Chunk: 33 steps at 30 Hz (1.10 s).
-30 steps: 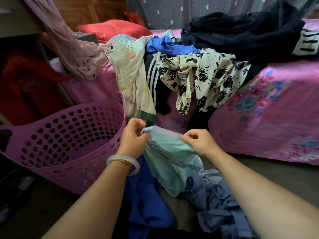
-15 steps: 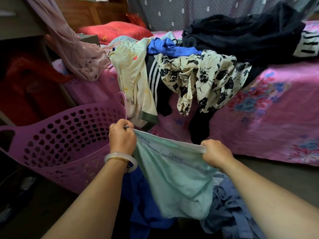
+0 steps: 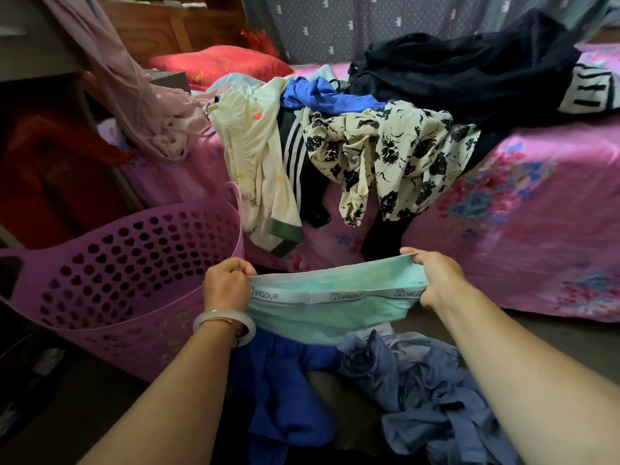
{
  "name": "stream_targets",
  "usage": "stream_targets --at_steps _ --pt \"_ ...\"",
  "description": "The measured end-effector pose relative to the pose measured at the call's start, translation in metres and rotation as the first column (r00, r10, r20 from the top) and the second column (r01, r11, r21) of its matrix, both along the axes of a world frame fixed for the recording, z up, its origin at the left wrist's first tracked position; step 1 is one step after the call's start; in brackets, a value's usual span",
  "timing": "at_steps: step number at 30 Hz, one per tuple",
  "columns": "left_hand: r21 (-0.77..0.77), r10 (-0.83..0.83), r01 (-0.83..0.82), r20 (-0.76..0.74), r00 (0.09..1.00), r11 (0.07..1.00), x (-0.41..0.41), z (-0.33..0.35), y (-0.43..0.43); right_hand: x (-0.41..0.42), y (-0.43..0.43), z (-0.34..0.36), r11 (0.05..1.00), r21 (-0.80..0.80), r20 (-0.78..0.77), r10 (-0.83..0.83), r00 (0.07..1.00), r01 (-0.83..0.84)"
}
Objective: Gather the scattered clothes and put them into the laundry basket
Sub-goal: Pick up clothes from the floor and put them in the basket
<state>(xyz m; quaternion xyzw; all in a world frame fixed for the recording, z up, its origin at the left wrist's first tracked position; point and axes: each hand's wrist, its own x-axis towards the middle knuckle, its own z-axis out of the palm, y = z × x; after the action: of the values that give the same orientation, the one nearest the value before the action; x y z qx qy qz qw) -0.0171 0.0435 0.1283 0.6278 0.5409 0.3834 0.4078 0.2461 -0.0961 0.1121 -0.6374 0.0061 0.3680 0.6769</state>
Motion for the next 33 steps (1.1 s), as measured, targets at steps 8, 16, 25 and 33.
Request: stream_targets --at_steps 8,16,25,33 --pt "-0.174 -0.312 0.282 -0.178 0.933 0.944 -0.011 -0.012 0.0 0.003 -0.015 0.01 0.695 -0.584 0.576 0.719 0.389 -0.419" --pt "-0.048 -0.329 0.337 -0.382 0.864 0.94 -0.013 -0.025 -0.004 0.003 -0.012 0.0 0.673 -0.73 0.633 0.733 0.251 -0.124" --pt "-0.157 -0.281 0.242 -0.313 0.907 0.957 0.011 -0.019 -0.007 -0.022 0.01 -0.002 0.792 -0.549 0.437 0.545 0.716 -0.268" --pt "-0.295 -0.707 0.658 -0.101 0.7 0.693 0.058 0.006 -0.055 -0.087 0.026 0.03 0.692 -0.022 -0.021 0.721 0.692 -0.722"
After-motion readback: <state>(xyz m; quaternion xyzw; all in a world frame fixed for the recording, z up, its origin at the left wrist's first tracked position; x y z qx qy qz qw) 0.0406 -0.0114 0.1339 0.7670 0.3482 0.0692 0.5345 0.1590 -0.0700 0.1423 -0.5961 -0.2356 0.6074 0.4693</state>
